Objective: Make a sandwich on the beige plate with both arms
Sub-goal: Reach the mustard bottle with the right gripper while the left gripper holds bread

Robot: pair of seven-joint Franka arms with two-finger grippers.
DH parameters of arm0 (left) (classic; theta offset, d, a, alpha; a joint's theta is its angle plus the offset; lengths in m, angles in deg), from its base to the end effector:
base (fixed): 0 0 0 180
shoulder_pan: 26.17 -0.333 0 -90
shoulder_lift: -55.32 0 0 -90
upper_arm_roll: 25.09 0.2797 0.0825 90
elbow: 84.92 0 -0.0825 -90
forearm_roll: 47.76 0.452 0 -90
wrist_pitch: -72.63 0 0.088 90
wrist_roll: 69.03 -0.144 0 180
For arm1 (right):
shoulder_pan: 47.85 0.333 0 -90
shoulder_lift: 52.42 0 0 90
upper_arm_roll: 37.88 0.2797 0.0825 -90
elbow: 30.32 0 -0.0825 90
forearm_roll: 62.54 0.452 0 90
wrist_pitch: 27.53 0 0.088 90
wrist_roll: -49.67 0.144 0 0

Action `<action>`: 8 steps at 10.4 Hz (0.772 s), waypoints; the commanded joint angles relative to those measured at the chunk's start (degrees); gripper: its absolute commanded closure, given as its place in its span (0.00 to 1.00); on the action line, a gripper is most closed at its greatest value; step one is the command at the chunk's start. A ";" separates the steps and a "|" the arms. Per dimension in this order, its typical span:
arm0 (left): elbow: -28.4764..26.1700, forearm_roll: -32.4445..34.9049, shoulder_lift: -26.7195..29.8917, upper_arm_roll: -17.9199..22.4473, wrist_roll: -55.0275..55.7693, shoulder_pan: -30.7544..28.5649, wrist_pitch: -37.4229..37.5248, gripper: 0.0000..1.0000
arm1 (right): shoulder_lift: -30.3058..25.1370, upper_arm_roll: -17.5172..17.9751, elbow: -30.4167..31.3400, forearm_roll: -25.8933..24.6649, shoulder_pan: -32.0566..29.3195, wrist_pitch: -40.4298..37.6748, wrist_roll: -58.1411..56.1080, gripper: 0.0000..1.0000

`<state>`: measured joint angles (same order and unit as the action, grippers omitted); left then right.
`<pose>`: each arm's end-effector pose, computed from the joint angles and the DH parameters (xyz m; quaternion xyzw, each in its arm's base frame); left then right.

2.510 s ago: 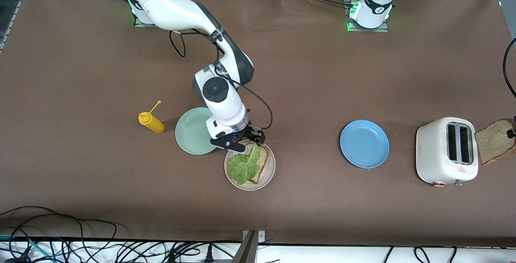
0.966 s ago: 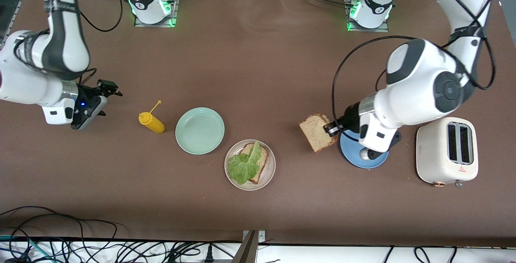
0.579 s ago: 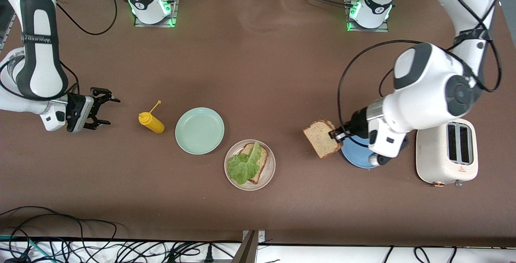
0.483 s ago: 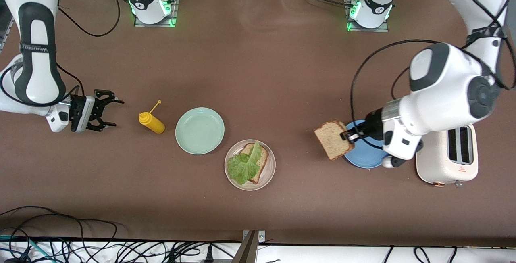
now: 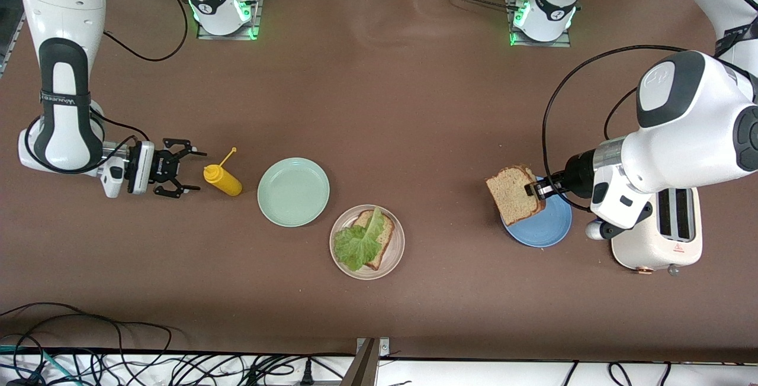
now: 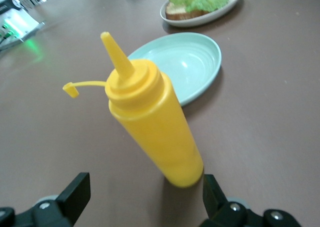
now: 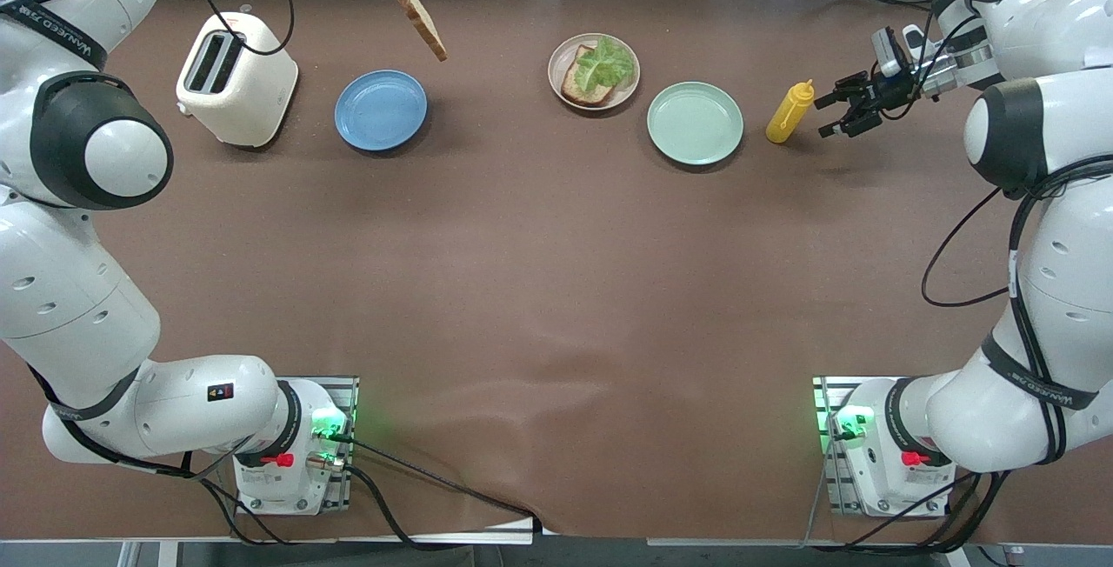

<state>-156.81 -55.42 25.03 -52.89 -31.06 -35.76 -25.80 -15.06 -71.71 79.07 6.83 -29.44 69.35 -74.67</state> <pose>0.7224 -0.1910 0.4106 0.9612 0.2058 -0.0889 0.1610 0.5906 -0.0584 0.0812 -0.7263 -0.5249 -0.2277 0.3809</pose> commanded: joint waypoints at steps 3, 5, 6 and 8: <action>-1.06 0.27 1.11 -0.15 -1.22 -0.08 0.70 1.00 | 7.99 1.66 -8.04 6.13 -0.66 -7.58 -4.41 0.00; -1.06 0.27 1.11 -0.15 -1.14 0.01 0.70 1.00 | 8.17 1.75 -8.13 6.39 -0.57 -7.68 -3.45 0.52; -1.06 0.27 1.11 -0.06 -1.05 0.27 0.70 1.00 | 8.17 1.75 -8.14 6.30 -0.48 -7.68 -3.10 0.90; -1.06 0.27 1.11 -0.15 -1.05 0.36 0.70 1.00 | 8.00 1.66 -8.22 5.87 -0.31 -7.68 -0.74 1.00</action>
<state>-157.06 -55.42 25.03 -52.97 -31.16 -35.40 -25.62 -7.68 -69.94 72.07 12.25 -29.42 63.14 -77.33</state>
